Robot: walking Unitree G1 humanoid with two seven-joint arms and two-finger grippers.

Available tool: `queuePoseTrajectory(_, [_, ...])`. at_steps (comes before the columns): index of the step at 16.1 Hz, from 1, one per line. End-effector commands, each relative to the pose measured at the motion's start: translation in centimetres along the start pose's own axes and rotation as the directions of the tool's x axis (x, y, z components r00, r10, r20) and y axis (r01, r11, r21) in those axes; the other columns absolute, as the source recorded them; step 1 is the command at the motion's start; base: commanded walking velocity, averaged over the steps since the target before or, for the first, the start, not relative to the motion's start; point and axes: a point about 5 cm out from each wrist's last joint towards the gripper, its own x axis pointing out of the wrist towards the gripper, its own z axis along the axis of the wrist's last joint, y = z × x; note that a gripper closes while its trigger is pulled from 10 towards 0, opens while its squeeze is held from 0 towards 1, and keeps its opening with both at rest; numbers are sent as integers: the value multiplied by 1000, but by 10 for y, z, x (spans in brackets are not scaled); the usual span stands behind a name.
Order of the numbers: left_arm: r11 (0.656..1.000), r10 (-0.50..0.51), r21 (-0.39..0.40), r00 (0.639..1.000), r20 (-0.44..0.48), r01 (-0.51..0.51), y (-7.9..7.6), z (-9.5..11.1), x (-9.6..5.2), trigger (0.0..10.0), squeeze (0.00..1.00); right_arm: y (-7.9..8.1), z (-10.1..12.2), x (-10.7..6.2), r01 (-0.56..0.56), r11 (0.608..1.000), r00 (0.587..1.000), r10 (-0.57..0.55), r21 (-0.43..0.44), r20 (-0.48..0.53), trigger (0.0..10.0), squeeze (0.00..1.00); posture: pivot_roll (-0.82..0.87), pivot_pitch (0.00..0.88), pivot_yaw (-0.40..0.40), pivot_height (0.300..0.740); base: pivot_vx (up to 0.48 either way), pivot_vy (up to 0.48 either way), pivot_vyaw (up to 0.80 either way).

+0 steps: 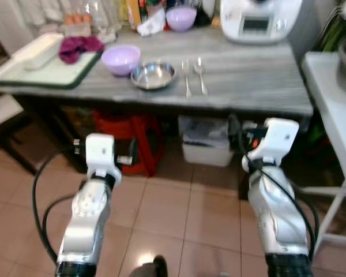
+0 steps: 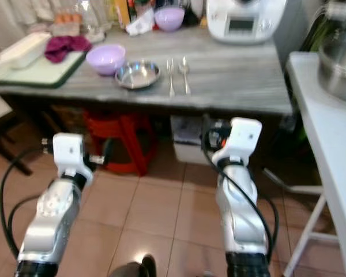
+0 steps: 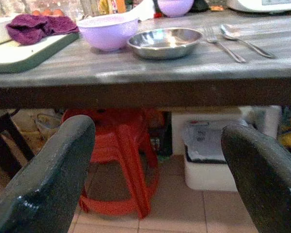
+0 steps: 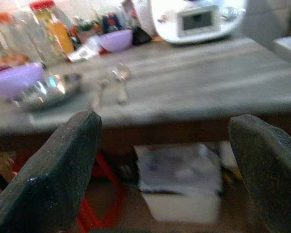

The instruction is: Setting the table

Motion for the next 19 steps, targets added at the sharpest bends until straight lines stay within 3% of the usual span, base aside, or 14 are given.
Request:
queuePoseTrajectory(1, [1000, -1, 16, 1000, -3, 1, 1, 0, -3, 10000, 0, 0, 5, -1, 3, 1000, 1000, -2, -13, 23, 10000, 0, -101, 119, 82, 740, -304, 0, 0])
queuePoseTrajectory(5, [1000, -13, 5, 1000, -1, 13, 2, -6, -12, 10000, 0, -10, 4, -11, 19, 998, 999, -18, -65, 30, 10000, 0, -105, 119, 71, 740, -71, 0, 0])
queuePoseTrajectory(10, [997, -49, -61, 999, -8, 49, 8, -14, -29, 10000, 0, -47, 1, -38, 129, 976, 992, -128, -178, 18, 10000, 0, -136, 109, 74, 740, 0, 0, 0])
queuePoseTrajectory(15, [992, -118, -50, 993, -8, 117, 6, -16, -31, 10000, 0, -50, 2, -45, 152, 970, 988, -151, -191, 20, 10000, 0, -154, 115, 83, 740, 0, 0, 0])
queuePoseTrajectory(19, [988, -137, -76, 991, 3, 137, 3, -15, -32, 10000, 0, -49, 4, -45, 147, 970, 989, -147, -191, 15, 10000, 0, -151, 125, 85, 740, 0, -375, -531])
